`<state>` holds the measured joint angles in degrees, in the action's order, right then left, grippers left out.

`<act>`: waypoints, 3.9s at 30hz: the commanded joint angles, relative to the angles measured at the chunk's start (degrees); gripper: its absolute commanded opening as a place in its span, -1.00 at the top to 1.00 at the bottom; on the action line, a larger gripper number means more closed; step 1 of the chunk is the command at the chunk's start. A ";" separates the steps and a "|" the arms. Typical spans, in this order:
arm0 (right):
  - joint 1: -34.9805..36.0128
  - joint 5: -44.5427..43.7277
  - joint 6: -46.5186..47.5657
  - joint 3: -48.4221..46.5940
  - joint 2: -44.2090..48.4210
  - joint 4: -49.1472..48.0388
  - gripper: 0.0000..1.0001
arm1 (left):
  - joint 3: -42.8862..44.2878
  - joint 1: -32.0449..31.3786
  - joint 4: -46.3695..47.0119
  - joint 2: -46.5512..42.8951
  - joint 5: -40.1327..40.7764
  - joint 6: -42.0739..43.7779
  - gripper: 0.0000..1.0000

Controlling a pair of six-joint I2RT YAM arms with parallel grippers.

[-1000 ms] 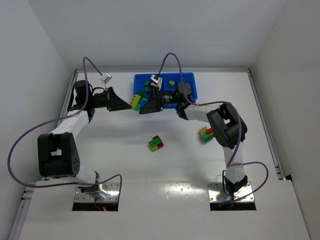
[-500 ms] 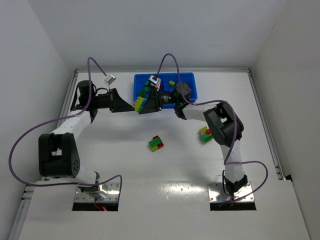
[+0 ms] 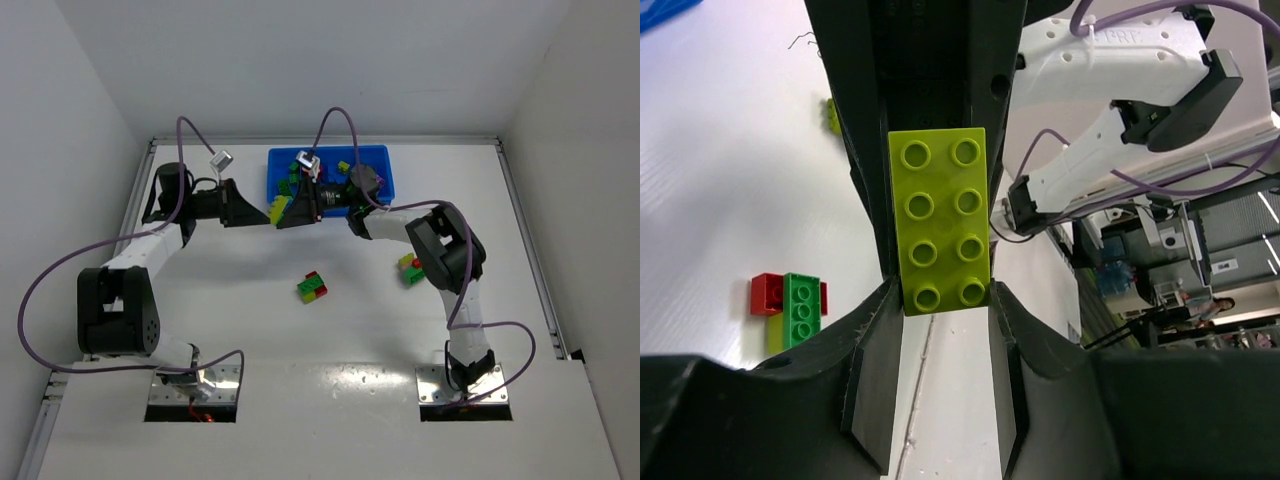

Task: Sort the legos into containers by color

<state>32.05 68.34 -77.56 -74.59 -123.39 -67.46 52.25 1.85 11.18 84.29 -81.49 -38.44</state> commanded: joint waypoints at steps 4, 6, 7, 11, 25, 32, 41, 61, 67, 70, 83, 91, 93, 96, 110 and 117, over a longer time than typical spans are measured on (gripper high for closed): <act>0.82 0.22 2.23 2.94 5.09 -6.10 0.93 | -0.22 2.63 2.71 -2.47 2.21 0.73 1.00; 0.82 0.83 3.02 5.14 7.46 -6.72 0.99 | -0.22 4.21 2.71 -2.47 2.83 0.73 1.00; 0.82 1.36 3.99 7.50 8.34 -6.72 0.99 | 0.48 4.22 2.71 -2.47 3.61 0.73 1.00; 0.82 2.59 9.25 13.75 13.08 -3.65 1.00 | 1.98 6.23 4.11 -1.94 4.85 0.12 1.00; -10.95 -14.62 72.55 13.50 37.60 78.17 1.00 | 21.04 -14.31 -18.91 5.69 42.12 23.31 1.00; -19.04 -26.75 74.40 19.30 46.75 82.40 1.00 | 36.83 -25.39 -21.81 23.07 59.24 24.03 1.00; -25.81 -27.65 74.40 21.85 51.24 83.98 1.00 | 58.03 -29.17 -24.80 42.96 70.23 22.18 1.00; -26.78 -25.27 72.12 20.10 46.93 80.05 1.00 | 62.55 -29.19 -25.86 38.95 72.53 21.04 -0.44; -18.98 -28.33 70.26 7.99 35.61 76.52 1.00 | 52.36 -24.44 -25.86 15.88 72.53 24.11 -1.00; -13.62 -32.11 69.65 -1.59 26.56 75.55 1.00 | 46.12 -19.44 -27.08 8.46 71.39 22.80 -1.00; -1.30 -42.85 69.47 -42.47 -11.93 76.86 1.00 | 17.99 3.59 -34.21 -17.48 52.58 26.31 -1.00; -1.29 -49.44 68.95 -43.63 -17.14 74.49 0.74 | 15.87 6.41 -33.68 -16.89 47.40 24.55 -1.00; -0.77 -49.96 69.56 -44.15 -17.14 74.49 0.43 | 15.87 6.41 -33.68 -16.27 46.78 24.55 -1.00; -0.76 -49.97 69.56 -44.15 -17.14 74.49 -0.06 | 15.87 6.41 -33.68 -15.74 46.16 24.55 -1.00; -4.71 -43.21 67.01 -30.14 9.28 81.25 -0.40 | 7.44 -2.36 -38.67 -18.91 40.61 50.00 -1.00; -15.52 -44.86 76.50 -1.65 37.14 90.14 -0.40 | 1.47 -18.86 -44.33 -14.69 44.76 57.00 -0.73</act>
<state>19.86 24.27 -5.50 -85.93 -91.26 16.49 56.36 -12.10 -31.35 68.47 -37.17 14.17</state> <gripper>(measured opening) 0.701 0.878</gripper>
